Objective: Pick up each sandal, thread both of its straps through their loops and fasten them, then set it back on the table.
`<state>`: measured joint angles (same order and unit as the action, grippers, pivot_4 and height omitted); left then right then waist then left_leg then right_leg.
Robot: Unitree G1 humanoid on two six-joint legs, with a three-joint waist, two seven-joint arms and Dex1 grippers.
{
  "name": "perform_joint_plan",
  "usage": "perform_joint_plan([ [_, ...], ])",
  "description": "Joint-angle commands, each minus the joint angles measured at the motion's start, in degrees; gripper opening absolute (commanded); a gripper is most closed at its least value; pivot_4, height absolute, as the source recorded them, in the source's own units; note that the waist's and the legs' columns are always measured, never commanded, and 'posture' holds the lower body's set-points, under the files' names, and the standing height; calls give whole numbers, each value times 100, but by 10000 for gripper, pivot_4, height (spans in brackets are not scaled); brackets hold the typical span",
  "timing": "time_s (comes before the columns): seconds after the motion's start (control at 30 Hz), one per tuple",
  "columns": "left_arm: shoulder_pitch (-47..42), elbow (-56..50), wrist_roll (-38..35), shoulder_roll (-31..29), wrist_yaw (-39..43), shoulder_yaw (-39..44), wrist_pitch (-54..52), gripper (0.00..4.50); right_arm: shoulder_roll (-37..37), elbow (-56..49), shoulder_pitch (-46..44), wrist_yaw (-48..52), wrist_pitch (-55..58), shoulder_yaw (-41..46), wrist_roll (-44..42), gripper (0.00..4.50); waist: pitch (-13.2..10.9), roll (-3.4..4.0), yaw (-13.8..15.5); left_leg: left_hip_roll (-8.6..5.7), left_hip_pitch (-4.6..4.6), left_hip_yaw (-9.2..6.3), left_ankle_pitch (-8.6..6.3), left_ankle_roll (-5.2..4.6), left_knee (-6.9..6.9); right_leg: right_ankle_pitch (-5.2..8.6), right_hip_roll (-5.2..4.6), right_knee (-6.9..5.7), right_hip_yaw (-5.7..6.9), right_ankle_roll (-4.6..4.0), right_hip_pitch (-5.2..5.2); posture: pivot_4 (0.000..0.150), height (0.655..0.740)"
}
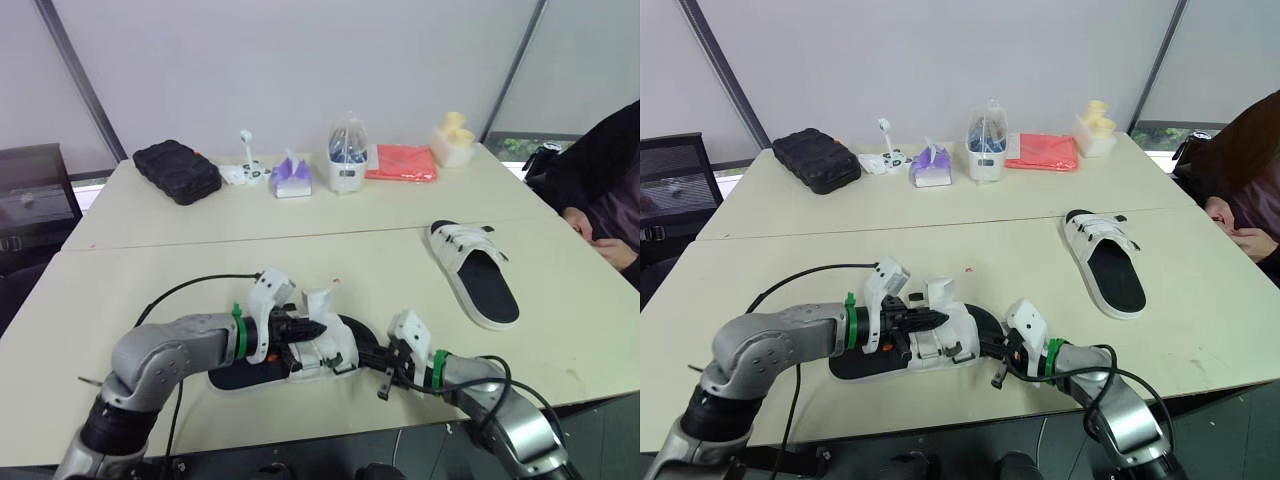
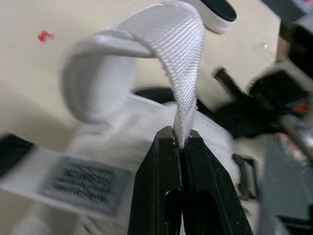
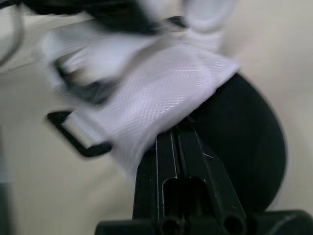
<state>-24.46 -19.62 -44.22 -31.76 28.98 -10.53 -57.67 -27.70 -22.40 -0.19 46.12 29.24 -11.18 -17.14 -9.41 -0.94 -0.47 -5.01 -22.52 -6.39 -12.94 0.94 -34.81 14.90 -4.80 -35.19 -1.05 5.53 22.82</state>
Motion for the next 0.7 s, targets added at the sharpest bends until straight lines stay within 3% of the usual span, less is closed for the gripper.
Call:
perform_joint_plan([
  [0.03, -129, 459, 669, -76, 460, -293, 622, 305, -41, -276, 144, 45, 411, -247, -219, 0, 0, 0, -12, 0, -3, 1, 0, -1, 1, 0, -1, 0, -1, 0, 4, 1500, 7400],
  [0.1, -387, 871, 875, 95, 703, -388, 904, 305, 85, -275, 66, -151, 386, -256, -167, 0, -1, -1, -4, 1, -13, 0, 0, -1, 2, 0, -2, 0, 0, 0, 16, 1500, 7400],
  [0.23, -678, 1057, 427, 390, 1081, 77, 724, 305, 296, 11, -77, -429, 261, -227, -19, 0, -1, -1, -35, 2, -61, -3, 8, -13, -19, -4, 3, -20, 4, 3, 64, 1500, 7400],
  [0.47, -721, 614, -282, 376, 1610, 454, 176, 305, 273, 304, -139, -422, 89, -341, 60, 0, -3, -1, -28, 3, -70, -7, 13, -15, -34, -15, 7, -41, 7, 21, 74, 1500, 7400],
  [0.7, -684, 357, -418, 222, 1878, 421, -70, 305, 246, 485, -226, -430, -29, -382, 56, 0, -3, -1, -33, 4, -60, -6, 14, -15, -36, -16, 10, -49, 6, 17, 67, 1500, 7400],
])
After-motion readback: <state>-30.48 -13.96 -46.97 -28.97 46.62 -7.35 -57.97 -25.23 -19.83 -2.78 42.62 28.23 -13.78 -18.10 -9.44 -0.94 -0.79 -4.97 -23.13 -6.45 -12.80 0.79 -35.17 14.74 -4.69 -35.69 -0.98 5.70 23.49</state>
